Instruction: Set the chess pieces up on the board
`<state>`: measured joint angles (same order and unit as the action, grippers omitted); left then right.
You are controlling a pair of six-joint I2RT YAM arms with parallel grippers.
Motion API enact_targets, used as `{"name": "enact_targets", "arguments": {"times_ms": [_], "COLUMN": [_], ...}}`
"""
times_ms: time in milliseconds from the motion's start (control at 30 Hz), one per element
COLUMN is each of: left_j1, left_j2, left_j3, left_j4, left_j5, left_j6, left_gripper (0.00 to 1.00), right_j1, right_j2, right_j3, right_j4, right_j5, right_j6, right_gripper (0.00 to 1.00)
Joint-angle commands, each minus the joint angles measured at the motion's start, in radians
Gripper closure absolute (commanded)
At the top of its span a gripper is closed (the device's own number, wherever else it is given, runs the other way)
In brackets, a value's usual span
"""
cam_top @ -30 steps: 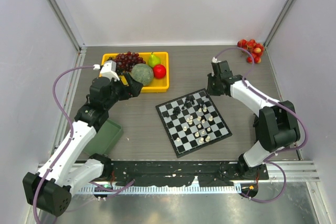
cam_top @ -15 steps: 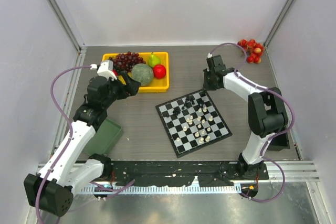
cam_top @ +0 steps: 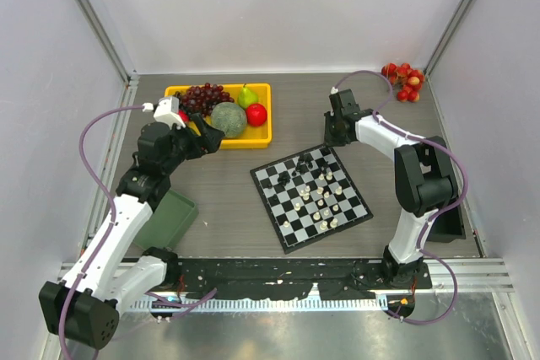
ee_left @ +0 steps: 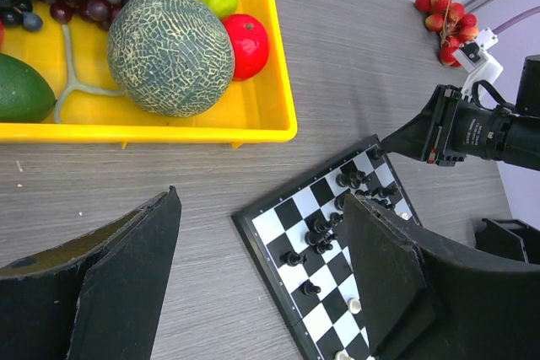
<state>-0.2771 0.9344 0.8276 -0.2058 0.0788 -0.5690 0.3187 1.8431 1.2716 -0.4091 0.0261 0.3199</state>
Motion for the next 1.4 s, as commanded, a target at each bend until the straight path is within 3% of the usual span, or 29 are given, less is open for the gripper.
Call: {"name": "enact_targets", "arguments": {"times_ms": [0,133,200,400,733,1367], "left_j1": [0.01,0.015,0.015,0.018,0.019,0.027], "left_j2": [-0.028,-0.025,-0.022,-0.026,-0.025,-0.032], "left_j3": [-0.005,-0.002,0.001,-0.012,-0.021,-0.028], "left_j4": [0.049,0.046,0.042,0.043,0.054,0.046], "left_j5": [0.027,0.041,0.05,0.055,0.061,0.056], "left_j6": [-0.009,-0.006,-0.009,-0.012,-0.02,-0.017], "left_gripper": [0.15,0.12,0.1,0.06,0.05,0.05], "right_j1": [0.01,0.01,0.01,0.011,0.048,0.082], "right_j2": [-0.005,-0.037,-0.067,-0.192,-0.208,-0.157], "right_j3": [0.026,0.034,0.035,-0.006,-0.112,-0.13], "right_j4": [0.024,-0.003,-0.019,-0.037,-0.045,-0.082], "right_j5": [-0.011,-0.011,-0.002,0.014,-0.011,0.012], "right_j6": [0.007,-0.004,-0.01,-0.019,0.01,-0.002], "right_gripper": [0.75,0.68,0.55,0.5,0.56,0.6]}}
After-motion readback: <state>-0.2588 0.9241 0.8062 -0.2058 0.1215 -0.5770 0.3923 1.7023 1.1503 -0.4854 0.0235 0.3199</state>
